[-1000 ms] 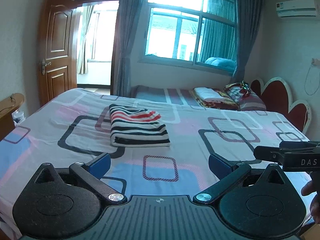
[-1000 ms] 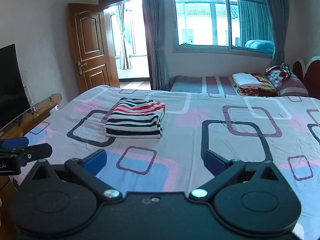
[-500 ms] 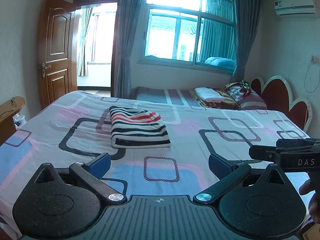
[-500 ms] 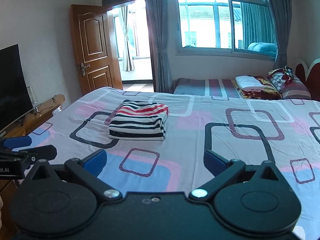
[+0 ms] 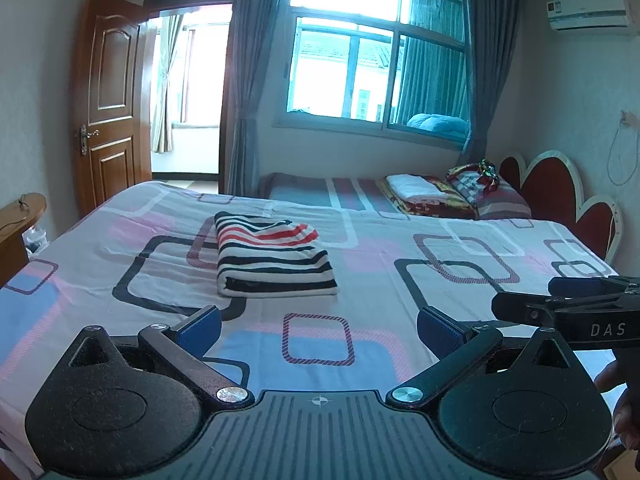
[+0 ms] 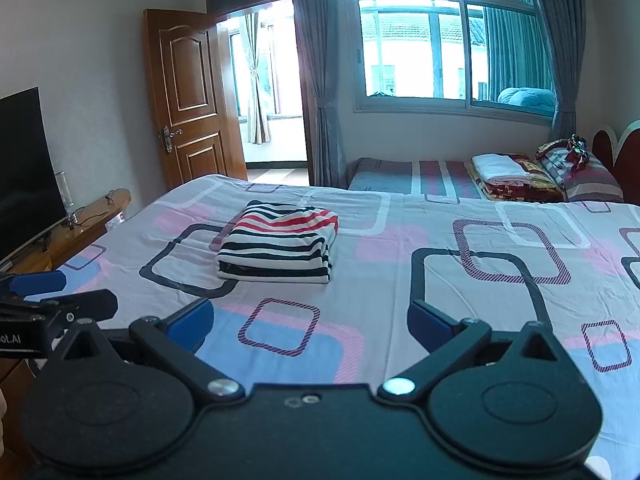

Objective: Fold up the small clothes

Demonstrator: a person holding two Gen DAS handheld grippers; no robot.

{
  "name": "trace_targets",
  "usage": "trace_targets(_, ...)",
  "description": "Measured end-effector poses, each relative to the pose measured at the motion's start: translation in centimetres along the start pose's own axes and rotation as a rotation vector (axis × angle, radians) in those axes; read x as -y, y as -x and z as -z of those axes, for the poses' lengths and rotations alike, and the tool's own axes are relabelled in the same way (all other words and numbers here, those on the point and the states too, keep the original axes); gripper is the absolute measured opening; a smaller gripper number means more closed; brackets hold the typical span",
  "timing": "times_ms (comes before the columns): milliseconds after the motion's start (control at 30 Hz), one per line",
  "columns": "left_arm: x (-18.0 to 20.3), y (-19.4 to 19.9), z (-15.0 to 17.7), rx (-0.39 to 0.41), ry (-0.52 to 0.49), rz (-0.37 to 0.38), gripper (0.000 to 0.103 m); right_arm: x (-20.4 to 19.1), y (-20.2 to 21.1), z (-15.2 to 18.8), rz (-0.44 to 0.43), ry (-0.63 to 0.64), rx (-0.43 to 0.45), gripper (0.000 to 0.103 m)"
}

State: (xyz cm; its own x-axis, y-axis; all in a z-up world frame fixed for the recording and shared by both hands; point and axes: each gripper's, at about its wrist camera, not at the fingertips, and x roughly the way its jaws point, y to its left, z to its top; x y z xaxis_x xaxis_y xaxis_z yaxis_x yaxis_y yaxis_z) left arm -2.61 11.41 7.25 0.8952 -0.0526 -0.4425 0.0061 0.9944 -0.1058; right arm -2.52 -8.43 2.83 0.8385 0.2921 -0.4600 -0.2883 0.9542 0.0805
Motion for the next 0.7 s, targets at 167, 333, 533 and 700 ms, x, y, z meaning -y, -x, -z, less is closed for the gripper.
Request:
trace_targets(167, -0.16, 0.01, -0.11, 0.001, -0.008, 0.007, 0.103, 0.04, 0.03, -0.03, -0.001, 0.007, 0.003, 0.102)
trace_targets(333, -0.36, -0.03, -0.26, 0.002, -0.012, 0.006, 0.103, 0.04, 0.10, -0.06, -0.002, 0.007, 0.007, 0.102)
trace_targets(533, -0.37, 0.02, -0.33, 0.003, -0.014, 0.005, 0.103, -0.04, 0.03, -0.22, 0.000, 0.012, 0.010, 0.102)
trace_targets(700, -0.59, 0.03, -0.45, 0.007, -0.012, 0.007, 0.103, -0.11, -0.09, -0.36, -0.004, 0.014, 0.011, 0.102)
